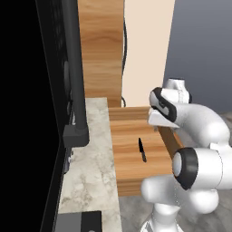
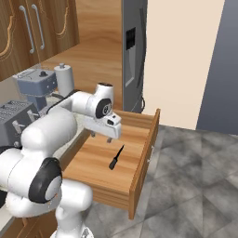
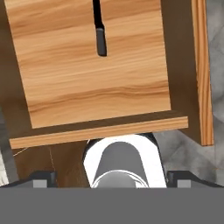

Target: Pick up the metallic utensils from the counter and place them in the open drawer. Make sure not to pick up any wooden utensils.

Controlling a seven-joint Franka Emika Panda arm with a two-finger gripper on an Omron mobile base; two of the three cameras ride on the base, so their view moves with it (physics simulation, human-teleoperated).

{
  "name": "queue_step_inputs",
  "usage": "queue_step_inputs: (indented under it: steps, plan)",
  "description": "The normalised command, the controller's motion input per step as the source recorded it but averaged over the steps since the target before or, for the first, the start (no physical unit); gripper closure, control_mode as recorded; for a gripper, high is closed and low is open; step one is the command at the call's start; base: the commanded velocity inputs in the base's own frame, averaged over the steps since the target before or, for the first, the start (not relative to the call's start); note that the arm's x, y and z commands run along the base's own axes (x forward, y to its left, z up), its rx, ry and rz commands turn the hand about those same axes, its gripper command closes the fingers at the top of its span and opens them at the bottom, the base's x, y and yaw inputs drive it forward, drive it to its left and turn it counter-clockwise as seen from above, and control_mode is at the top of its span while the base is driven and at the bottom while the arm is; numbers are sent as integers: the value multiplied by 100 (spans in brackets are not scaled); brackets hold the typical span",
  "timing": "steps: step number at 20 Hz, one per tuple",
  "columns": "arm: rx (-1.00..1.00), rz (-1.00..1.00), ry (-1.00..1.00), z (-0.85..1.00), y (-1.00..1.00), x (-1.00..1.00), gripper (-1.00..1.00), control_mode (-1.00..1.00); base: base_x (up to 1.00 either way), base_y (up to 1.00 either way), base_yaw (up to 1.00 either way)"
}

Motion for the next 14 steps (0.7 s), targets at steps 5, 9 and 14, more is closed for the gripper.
queue_step_inputs:
  steps: [5, 9, 14]
  plan:
    - [0, 0, -16, 60, 10, -66, -100, -100, 0, 0, 0]
    - [0, -4, -36, 43, 11, -57, -100, -100, 0, 0, 0]
    - [0, -9, -36, 47, 9, -45, -100, -100, 0, 0, 0]
